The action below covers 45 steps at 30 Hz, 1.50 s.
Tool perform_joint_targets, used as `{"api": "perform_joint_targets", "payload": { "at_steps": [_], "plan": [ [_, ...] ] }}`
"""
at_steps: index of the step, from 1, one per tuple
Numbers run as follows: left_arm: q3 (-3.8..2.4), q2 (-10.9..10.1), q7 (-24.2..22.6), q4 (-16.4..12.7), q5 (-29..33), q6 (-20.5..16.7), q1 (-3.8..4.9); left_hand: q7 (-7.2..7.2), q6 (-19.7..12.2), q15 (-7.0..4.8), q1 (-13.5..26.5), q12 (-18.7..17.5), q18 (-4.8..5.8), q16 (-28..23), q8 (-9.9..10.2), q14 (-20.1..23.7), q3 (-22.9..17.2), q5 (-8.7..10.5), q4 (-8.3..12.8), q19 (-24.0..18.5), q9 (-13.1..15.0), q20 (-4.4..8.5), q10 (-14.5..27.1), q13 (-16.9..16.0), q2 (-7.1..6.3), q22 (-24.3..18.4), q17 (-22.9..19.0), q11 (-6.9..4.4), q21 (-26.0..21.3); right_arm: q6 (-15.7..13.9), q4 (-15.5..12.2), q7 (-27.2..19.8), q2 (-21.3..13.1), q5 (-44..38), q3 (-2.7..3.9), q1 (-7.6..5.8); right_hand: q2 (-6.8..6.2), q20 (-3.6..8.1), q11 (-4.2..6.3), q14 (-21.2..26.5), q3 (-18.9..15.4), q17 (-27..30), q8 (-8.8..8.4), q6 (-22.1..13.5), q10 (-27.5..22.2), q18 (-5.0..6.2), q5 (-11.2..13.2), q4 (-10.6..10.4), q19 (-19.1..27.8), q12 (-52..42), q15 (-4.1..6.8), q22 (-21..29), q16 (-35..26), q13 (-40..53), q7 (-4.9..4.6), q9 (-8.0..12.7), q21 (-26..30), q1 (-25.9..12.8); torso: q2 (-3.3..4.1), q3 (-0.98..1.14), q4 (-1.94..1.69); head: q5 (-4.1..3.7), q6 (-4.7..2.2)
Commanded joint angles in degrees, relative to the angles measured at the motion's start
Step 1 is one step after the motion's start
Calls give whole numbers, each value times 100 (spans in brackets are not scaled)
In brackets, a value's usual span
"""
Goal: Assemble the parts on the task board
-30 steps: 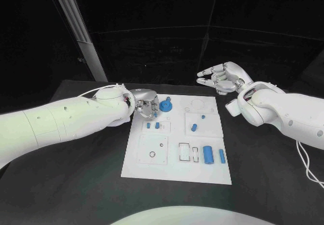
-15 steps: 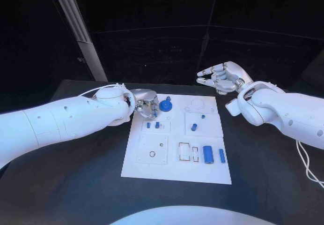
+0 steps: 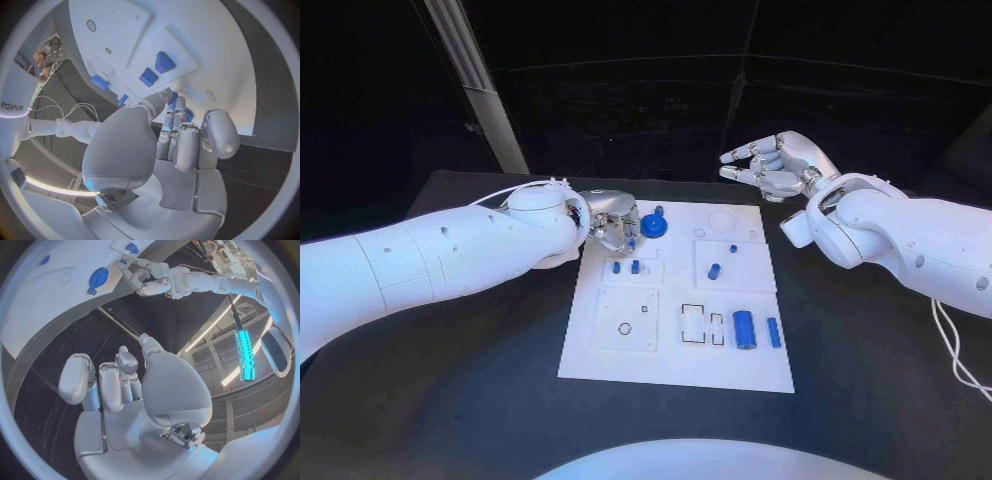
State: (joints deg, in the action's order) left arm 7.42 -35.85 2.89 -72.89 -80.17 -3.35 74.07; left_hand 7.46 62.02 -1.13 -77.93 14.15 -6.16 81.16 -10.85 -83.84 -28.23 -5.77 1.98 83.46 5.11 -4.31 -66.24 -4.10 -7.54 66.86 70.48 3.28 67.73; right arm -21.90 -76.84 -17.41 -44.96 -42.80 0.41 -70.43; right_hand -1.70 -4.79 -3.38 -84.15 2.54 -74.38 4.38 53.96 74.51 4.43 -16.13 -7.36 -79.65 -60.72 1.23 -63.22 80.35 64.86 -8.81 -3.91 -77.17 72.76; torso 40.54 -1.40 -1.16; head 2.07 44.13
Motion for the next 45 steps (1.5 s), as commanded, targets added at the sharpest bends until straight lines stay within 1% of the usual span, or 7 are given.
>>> {"api": "perform_joint_targets", "payload": {
  "at_steps": [1, 7, 13, 30, 41, 43, 45],
  "plan": [
    [1, 8, 32, 13, 14, 50, 4, 1, -54, 0, 58, -35, 84, -14, 28, -239, -27, 19, -8, 10, -10, -14, 13, 4, -14, -3, -8, 44, -12, 26, -12, -53, 2, 20, 3, -10, 62, 0, 3, -253, -34, 5, 33, 0, -14, 59, -24, 4, 24, 11, -5, 5, -35, 5, 27, -8, 29, -13, 3, 0, 3, -7, 6],
    [1, 16, 23, 22, 14, 76, 3, 2, -60, 2, 61, -40, 84, -14, 34, -239, -28, 19, -8, 9, -13, -15, 15, 4, -15, -6, -10, 45, -15, 31, -6, -54, 7, 20, 3, -10, 62, 0, 3, -253, -34, 5, 33, 0, -14, 59, -24, 4, 24, 11, -5, 5, -35, 5, 27, -8, 29, -13, 0, 0, -3, -12, 13],
    [1, 12, 30, 27, 15, 90, 3, 12, -120, 16, 102, -101, 83, -18, 99, -235, -34, 18, -12, 3, -39, -27, 56, 3, -47, -3, -30, 62, -21, 35, -2, -55, 10, 20, 3, -10, 62, 0, 3, -253, -34, 5, 33, 0, -14, 59, -24, 4, 24, 11, -5, 5, -35, 5, 27, -8, 29, -13, -3, 0, -3, -18, 15],
    [1, -48, 1, 7, 19, 49, 3, 55, -560, 93, 268, -342, 52, -61, 505, -202, 62, 3, -25, -57, -145, -97, 451, 23, -283, -127, -160, 160, -183, 36, 7, -54, 2, 20, 3, -10, 62, 0, 3, -253, -34, 5, 33, 0, -14, 59, -24, 4, 24, 11, -5, 5, -35, 5, 27, -8, 29, -13, -4, -2, -4, -21, 24],
    [1, -120, -40, -13, 149, -100, 1, 76, -614, 107, 269, -365, 43, -70, 559, -196, 102, -1, -19, -70, -145, -111, 520, 20, -307, -166, -187, 178, -230, 81, 34, -10, 3, 20, 3, -10, 71, 1, 2, -250, -37, 23, 33, 0, -30, 62, -25, 1, 29, 40, -4, 22, -49, -21, 27, -8, 39, -18, -4, -4, -4, -18, 13],
    [0, -190, -83, -44, 209, -206, 1, 79, -633, 111, 266, -371, 40, -72, 578, -194, 117, -2, -16, -74, -144, -115, 544, 19, -312, -180, -194, 183, -246, 275, 72, 157, -8, -39, 3, -10, 77, -3, -4, -173, -32, 282, 31, -9, -301, 135, -14, 26, 201, 462, -8, 434, -246, -360, 21, -6, 264, 12, -3, -7, -5, -21, 5],
    [-1, -254, -149, -68, 328, -325, 1, 86, -641, 114, 265, -374, 30, -80, 587, -190, 125, -3, -16, -87, -143, -118, 558, 18, -313, -222, -213, 187, -289, 410, 104, 300, -20, -187, 3, -10, 98, -4, -21, 15, 15, 856, 21, -35, -1131, 249, -21, 80, 484, 1793, -15, 1084, -709, -1429, 18, -3, 644, 107, -5, -10, -9, -30, -12]
  ]
}}
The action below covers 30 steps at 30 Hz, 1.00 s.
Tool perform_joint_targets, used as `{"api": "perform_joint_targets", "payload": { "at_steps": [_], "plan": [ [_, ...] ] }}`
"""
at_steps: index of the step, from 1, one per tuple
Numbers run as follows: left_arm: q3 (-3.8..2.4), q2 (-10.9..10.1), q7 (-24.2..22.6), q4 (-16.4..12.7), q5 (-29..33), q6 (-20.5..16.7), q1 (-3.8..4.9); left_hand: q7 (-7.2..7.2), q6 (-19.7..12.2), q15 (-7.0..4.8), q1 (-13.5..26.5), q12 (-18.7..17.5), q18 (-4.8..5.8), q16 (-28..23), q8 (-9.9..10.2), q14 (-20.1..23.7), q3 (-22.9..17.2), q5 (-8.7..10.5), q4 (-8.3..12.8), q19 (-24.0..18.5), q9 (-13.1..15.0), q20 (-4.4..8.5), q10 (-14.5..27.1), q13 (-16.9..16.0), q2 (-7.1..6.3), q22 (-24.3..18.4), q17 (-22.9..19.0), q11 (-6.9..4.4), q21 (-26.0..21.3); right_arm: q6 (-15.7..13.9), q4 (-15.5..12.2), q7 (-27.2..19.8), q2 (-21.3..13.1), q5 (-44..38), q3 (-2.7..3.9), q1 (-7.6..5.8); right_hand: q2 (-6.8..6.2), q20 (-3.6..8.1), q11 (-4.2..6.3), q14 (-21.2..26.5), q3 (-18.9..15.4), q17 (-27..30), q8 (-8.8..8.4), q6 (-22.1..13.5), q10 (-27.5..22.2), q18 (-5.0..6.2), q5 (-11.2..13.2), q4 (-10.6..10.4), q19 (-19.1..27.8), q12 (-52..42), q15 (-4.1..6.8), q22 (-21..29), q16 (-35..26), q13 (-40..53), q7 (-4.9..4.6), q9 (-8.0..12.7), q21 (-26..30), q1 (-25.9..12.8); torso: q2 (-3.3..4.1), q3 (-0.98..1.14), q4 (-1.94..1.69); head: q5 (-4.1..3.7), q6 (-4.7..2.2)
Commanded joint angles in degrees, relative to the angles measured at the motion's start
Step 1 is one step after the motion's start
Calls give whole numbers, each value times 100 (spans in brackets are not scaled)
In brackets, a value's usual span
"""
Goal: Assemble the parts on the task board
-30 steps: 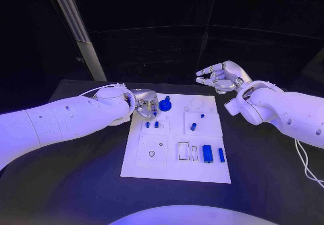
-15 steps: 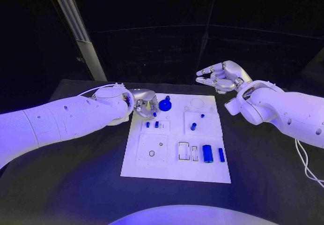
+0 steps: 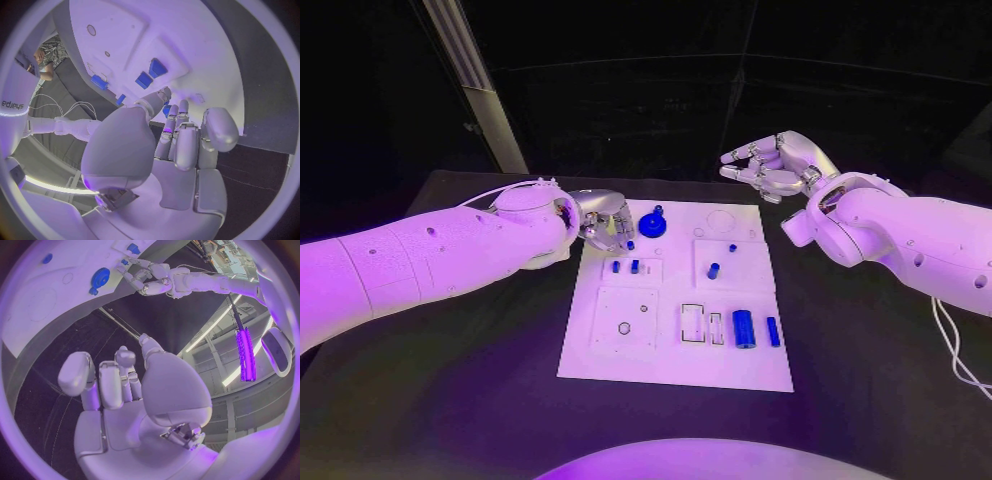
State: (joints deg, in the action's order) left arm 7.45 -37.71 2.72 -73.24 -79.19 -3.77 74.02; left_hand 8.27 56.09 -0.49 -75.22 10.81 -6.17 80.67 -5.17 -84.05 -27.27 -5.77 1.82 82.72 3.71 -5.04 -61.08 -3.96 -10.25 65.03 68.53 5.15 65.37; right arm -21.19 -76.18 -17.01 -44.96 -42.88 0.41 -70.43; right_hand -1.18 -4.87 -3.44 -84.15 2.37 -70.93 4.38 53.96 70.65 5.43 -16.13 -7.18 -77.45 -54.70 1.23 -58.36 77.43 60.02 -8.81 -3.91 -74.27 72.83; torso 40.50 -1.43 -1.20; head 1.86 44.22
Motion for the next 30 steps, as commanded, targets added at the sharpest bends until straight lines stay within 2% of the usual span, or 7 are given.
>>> {"api": "perform_joint_targets", "payload": {
  "at_steps": [1, 6, 12, 16, 20, 24, 30],
  "plan": [
    [-6, -115, -194, -48, 388, -383, 7, 9, -45, 51, -5, -38, 22, -31, 18, -169, 30, -4, -1, -24, -2, -45, 44, 4, -39, -75, -20, 1, -90, 428, 53, 351, -33, -328, 3, -10, 65, 1, -11, 98, 121, 762, 30, -23, -928, 203, 5, 139, 410, 1486, -4, 937, -645, -1166, 2, -7, 570, 237, -3, -8, -9, -14, -23],
    [-8, -364, -807, -91, 1991, -846, 23, 71, 116, 75, -28, 60, -35, -133, -33, -95, 3, -13, -29, -137, 26, -70, -84, -30, 76, -336, -223, 21, -378, 715, -91, 848, -225, -1272, 1, -10, 23, -5, -76, 235, 757, 1495, 98, 139, -1336, 276, 149, 524, 560, 2816, -38, 1455, -1358, -2325, -53, -19, 968, 829, -6, -2, -21, -51, -80],
    [-3, -596, -1954, -217, 4860, -845, 33, 133, 209, 151, -84, 94, -395, -1299, -31, 807, -28, -11, -54, -1094, 16, -154, 143, -5, 217, -2072, -2207, 99, -2352, 971, -307, 1276, -464, -2626, -3, -3, -283, -35, -72, 129, 1427, 1755, 224, 430, -908, 271, 277, 737, 431, 3849, -42, 1538, -1691, -3584, -20, -19, 1083, 754, -13, -15, 3, -206, -154],
    [6, -666, -2450, -343, 6388, -736, 28, 121, 244, 148, -63, 212, -433, -1491, -47, 1000, 35, -42, -89, -1253, 20, -165, 84, -28, 262, -2292, -2522, 85, -2636, 1057, -474, 1540, -604, -3729, -5, 47, -394, -32, -80, 80, 1599, 1729, 254, 522, -797, 262, 371, 797, 348, 4126, -53, 1470, -1694, -3914, 2, -16, 1047, 675, -23, -40, -3, -323, -182],
    [18, -718, -2689, -492, 7093, -658, 12, 102, 312, 134, -53, 322, -437, -1546, -88, 1072, 78, -47, -113, -1285, 31, -157, -12, -52, 306, -2331, -2635, 54, -2697, 1038, -725, 1795, -744, -4591, -7, 135, -481, -57, -133, 68, 1682, 1747, 216, 474, -861, 256, 453, 808, 332, 4361, -86, 1487, -1725, -4133, -26, 1, 1064, 603, -19, -52, -22, -417, -235],
    [30, -767, -2794, -605, 7404, -643, 0, 95, 339, 128, -53, 360, -438, -1561, -106, 1095, 99, -47, -117, -1291, 33, -151, -35, -58, 319, -2345, -2674, 43, -2718, 987, -841, 1946, -761, -5061, -9, 198, -562, -92, -187, 61, 1734, 1765, 154, 370, -922, 255, 494, 812, 321, 4543, -126, 1501, -1752, -4313, -73, 16, 1078, 543, -29, -42, 7, -420, -250],
    [39, -802, -2840, -672, 7576, -726, -11, 91, 355, 122, -43, 398, -437, -1584, -119, 1124, 120, -50, -135, -1294, 33, -145, -46, -62, 347, -2363, -2734, 38, -2744, 992, -940, 2049, -670, -5409, -12, 341, -666, -149, -280, 35, 1763, 1704, 56, 165, -1044, 249, 569, 835, 285, 4743, -187, 1468, -1707, -4550, -166, 20, 1061, 503, -21, -38, -7, -422, -294]
  ]
}}
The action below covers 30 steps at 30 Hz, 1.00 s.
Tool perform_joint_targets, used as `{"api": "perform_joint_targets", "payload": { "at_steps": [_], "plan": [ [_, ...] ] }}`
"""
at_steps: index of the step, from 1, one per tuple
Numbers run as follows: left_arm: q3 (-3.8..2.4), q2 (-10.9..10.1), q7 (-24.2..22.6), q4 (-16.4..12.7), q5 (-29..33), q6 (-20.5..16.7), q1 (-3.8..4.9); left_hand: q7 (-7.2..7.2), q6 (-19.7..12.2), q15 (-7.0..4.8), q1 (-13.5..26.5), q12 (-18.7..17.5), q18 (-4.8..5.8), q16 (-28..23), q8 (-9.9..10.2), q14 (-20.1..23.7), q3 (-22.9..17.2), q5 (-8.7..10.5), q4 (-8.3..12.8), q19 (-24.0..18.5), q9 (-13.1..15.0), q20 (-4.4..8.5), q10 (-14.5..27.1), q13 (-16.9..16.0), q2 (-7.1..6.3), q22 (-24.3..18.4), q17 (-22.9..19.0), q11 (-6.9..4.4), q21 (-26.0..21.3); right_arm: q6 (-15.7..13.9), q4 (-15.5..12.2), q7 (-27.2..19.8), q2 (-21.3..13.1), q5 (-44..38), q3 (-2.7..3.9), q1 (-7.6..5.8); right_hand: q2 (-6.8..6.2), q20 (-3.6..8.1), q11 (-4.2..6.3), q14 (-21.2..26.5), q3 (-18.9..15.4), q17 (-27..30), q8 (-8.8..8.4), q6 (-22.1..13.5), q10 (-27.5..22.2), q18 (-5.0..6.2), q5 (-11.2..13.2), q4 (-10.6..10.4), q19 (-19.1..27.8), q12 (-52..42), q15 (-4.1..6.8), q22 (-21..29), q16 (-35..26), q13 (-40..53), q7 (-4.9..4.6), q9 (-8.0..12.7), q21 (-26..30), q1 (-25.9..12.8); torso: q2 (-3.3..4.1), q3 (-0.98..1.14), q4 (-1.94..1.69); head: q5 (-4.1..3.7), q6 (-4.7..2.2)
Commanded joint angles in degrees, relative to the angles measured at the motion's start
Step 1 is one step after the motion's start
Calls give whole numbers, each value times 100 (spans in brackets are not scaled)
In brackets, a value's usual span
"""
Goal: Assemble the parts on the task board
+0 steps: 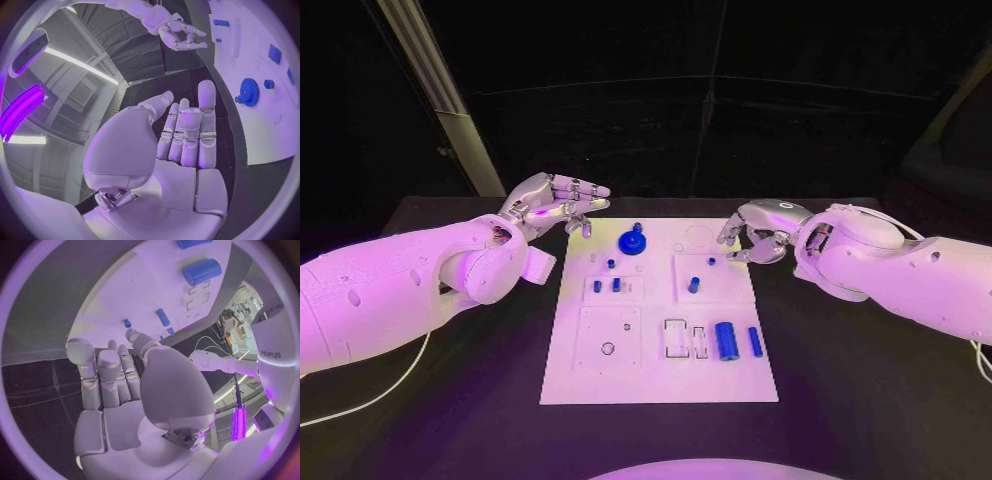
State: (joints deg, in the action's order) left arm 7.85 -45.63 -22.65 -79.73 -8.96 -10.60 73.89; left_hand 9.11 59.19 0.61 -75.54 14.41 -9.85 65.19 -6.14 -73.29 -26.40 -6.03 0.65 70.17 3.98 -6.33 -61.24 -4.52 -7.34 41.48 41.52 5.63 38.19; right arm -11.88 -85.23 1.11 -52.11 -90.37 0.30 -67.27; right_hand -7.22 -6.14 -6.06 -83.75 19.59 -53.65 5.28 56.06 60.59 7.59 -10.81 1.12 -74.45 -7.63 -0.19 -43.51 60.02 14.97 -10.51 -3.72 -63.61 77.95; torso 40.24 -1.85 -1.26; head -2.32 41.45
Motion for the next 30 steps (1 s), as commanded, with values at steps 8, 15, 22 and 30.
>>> {"api": "perform_joint_targets", "payload": {
  "at_steps": [8, 15, 22, 30],
  "plan": [
    [3, -36, -301, -38, 588, -81, -5, 8, 42, 13, -8, 42, -67, -65, -22, 75, 43, -24, -22, -44, 4, -16, -18, -4, 59, -16, -90, -9, -37, -33, -11, 256, 202, -787, -5, 156, -25, -39, -24, -61, 106, -44, -24, -53, 27, -7, 66, 7, -150, 83, -51, -285, 96, -191, -6, -10, -185, -7, 5, 1, 2, 18, 11],
    [4, -55, -285, -51, 592, -85, -6, 9, 41, 13, -8, 43, -67, -69, -22, 79, 43, -24, -22, -45, 4, -15, -17, -4, 60, -17, -97, -9, -38, -42, 56, 251, 314, -788, -6, 200, 15, -38, -19, -82, 170, -84, -13, -39, 89, -15, 101, 4, -187, 98, -48, -347, 155, -269, -6, -15, -234, -1, 7, -5, -6, 25, 23],
    [4, -70, -246, -63, 593, -75, -6, 11, 38, 13, -9, 52, -67, -91, -23, 101, 49, -26, -25, -50, 2, -15, -13, -4, 67, -24, -138, -8, -50, 18, 186, 242, 438, -749, -7, 246, 101, -28, -5, -98, 384, -153, 2, -5, 193, -28, 301, 1, -226, 140, -37, -438, 258, -426, 5, -15, -306, 26, 8, -2, -8, 34, 36],
    [5, -79, -204, -62, 593, -60, -6, 16, 33, 15, -1, 61, -66, -103, -22, 117, 59, -26, -34, -55, 0, -15, -5, -3, 74, -33, -161, -5, -63, 71, 325, 221, 540, -718, -6, 257, 161, -22, 6, -97, 576, -172, 20, 36, 263, -33, 367, -24, -236, 166, -29, -477, 305, -533, 17, -18, -339, 12, 10, -1, 0, 32, 49]
  ]
}}
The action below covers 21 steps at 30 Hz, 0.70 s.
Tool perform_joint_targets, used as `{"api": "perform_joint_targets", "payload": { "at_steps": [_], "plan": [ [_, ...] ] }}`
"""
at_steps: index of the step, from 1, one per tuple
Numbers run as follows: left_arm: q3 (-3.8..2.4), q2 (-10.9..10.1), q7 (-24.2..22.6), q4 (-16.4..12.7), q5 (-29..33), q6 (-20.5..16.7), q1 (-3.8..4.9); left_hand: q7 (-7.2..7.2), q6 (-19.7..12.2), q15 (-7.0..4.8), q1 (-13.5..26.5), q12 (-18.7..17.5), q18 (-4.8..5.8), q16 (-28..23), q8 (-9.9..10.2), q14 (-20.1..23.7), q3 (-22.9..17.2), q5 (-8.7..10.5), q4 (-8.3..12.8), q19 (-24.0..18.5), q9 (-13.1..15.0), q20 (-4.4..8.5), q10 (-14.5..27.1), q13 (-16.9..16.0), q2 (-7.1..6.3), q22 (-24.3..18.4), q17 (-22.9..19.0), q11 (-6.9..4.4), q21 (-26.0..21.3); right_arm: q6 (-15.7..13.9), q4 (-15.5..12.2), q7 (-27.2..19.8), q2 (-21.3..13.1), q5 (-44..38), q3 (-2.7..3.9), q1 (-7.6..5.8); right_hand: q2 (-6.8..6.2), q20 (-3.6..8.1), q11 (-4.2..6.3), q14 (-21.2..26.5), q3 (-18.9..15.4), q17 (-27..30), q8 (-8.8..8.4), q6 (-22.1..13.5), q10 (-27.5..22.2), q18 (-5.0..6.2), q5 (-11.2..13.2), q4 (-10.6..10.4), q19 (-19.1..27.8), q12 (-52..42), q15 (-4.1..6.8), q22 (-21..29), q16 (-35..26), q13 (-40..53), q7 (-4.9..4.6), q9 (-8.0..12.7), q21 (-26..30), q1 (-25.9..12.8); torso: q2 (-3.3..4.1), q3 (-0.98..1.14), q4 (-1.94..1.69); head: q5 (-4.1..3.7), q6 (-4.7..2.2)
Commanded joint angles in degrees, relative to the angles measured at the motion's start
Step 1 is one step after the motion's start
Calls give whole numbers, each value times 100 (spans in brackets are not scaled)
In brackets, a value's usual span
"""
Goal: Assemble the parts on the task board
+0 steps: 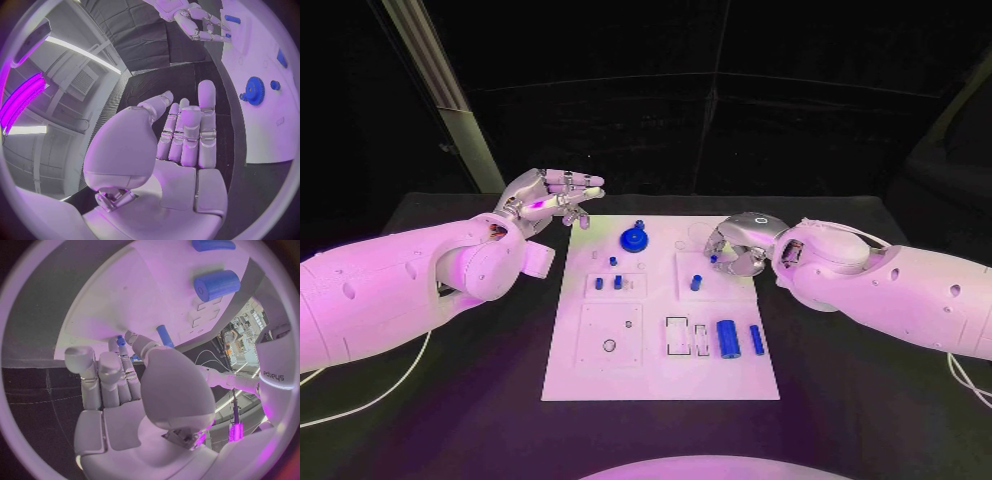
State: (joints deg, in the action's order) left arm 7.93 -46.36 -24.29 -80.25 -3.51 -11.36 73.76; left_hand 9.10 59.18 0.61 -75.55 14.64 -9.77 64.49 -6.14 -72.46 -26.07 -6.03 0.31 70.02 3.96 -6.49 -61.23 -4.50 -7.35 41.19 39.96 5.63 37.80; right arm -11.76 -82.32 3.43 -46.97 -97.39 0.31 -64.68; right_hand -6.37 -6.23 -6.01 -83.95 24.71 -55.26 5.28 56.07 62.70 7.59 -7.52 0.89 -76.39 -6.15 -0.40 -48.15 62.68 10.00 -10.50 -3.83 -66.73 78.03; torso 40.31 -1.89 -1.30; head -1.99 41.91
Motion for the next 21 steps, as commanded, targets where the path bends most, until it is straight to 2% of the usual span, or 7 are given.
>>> {"api": "perform_joint_targets", "payload": {
  "at_steps": [1, 4, 7, 14, 21],
  "plan": [
    [-3, -6, -38, -10, 49, 17, 7, 16, 33, 16, 0, 38, -74, -33, -23, 35, 26, -26, 0, -40, 2, 0, -6, -5, 74, -4, -6, -6, -24, 69, 43, -14, 36, -13, -7, -1, 85, -11, 4, -77, 90, -16, 23, 43, 63, -34, 49, 1, -44, 20, -6, -21, 46, -47, 19, -8, -33, 7, 2, 2, 6, 2, 5],
    [-3, -4, -27, -9, 49, 23, 7, 19, 29, 17, 5, 44, -73, -37, -22, 42, 33, -26, -7, -42, 0, -1, 1, -4, 79, -10, -16, -4, -32, 103, 65, -20, 62, -6, -7, 0, 135, -1, 22, -85, 234, -56, 48, 97, 134, -41, 143, 14, -61, 16, 10, -76, 97, -96, 38, -14, -71, 38, 3, 4, 5, -1, 27],
    [-2, -4, -15, -8, 49, 27, 7, 19, 29, 17, 5, 44, -73, -37, -22, 42, 33, -26, -7, -42, 0, -1, 1, -4, 79, -10, -16, -4, -32, 145, 88, -26, 88, -2, -7, 1, 244, 25, 60, -111, 474, -167, 94, 196, 273, -66, 405, 83, -115, -16, 39, -238, 212, -134, 71, -25, -176, 147, 0, 4, 7, -8, 37],
    [-2, -5, 6, -5, 49, 38, 7, 23, 18, 20, 11, 50, -73, -43, -18, 52, 42, -26, -14, -45, -3, -2, 13, -2, 81, -18, -30, 0, -43, 224, 107, 13, 116, -39, -7, 3, 342, 64, 118, -157, 748, -370, 176, 385, 495, -113, 446, 199, -210, -67, 79, -535, 421, -167, 120, -46, -372, 221, -4, 5, 1, -7, 56],
    [-1, -14, 24, 1, 49, 43, 7, 24, 16, 20, 10, 50, -73, -46, -17, 55, 43, -26, -13, -45, -3, -2, 16, -1, 81, -19, -36, 0, -45, 246, 86, 56, 107, -132, -6, 5, 314, 84, 139, -165, 840, -427, 196, 454, 586, -133, 444, 285, -244, -68, 96, -665, 496, -180, 138, -48, -463, 218, -4, 5, 7, -11, 59]
  ]
}}
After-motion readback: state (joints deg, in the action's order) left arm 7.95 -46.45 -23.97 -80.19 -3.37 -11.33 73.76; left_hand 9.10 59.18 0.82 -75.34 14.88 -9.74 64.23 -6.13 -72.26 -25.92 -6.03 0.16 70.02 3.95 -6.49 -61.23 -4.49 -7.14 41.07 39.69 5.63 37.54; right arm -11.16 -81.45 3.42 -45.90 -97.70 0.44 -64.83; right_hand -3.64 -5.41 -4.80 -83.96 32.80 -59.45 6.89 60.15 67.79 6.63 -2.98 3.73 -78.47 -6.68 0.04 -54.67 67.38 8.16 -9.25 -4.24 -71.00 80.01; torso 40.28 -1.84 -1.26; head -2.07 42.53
